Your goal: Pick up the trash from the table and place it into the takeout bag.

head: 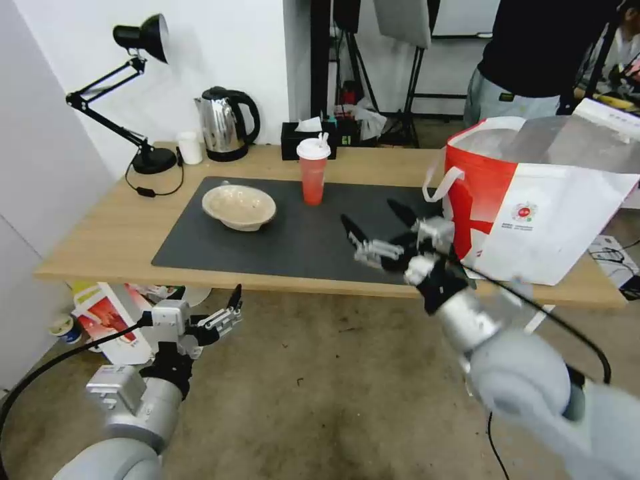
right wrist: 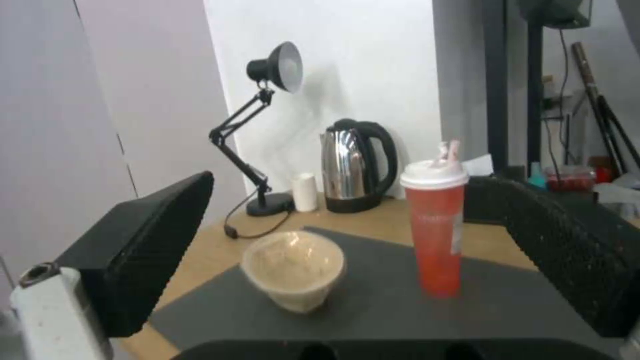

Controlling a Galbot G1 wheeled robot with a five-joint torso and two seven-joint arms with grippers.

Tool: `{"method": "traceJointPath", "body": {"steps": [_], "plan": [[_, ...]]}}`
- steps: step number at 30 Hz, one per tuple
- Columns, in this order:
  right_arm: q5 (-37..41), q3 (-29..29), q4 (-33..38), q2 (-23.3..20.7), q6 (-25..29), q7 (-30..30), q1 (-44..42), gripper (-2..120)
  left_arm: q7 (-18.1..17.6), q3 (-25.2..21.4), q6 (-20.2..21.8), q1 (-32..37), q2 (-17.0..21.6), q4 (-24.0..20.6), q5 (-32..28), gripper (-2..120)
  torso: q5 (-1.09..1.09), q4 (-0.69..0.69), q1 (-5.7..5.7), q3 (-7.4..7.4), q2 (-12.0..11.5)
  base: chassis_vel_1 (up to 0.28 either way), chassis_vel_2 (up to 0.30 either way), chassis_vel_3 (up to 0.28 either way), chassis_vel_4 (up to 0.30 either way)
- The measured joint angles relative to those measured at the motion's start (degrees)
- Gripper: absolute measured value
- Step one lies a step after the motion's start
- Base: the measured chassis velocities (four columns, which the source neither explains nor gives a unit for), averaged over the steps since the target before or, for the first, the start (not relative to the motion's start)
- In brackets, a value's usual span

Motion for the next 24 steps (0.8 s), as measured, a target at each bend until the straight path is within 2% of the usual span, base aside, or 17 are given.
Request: {"method": "traceJointPath", "body": {"steps": [6,9,14,24], "plan": [[3.4,-6.0,-5.8,2.3,-1.4,0.3,9.4,100,0.1,0.0,0.2,0.0,-0.5,0.1,0.0,100,0.01,0.0,0.0,0.0,0.0,0.0,0.0,0.0,0.0],[5.4,-9.2,-8.2,3.7,-4.4,2.4,15.2,100,0.1,0.0,0.3,0.0,-0.8,0.4,0.1,100,0.0,0.0,0.0,0.0,0.0,0.0,0.0,0.0,0.0],[7.8,-11.9,-10.8,5.3,-9.7,4.9,21.0,100,0.1,-0.2,0.3,0.0,-0.8,0.4,0.2,100,0.0,0.0,0.0,0.0,0.0,0.0,0.0,0.0,0.0],[12.6,-13.5,-14.8,7.8,-18.7,6.5,27.0,100,0.1,0.0,0.4,-0.1,-1.1,1.0,0.3,100,-0.01,-0.01,0.0,0.0,0.0,0.0,0.0,0.0,0.0]]}}
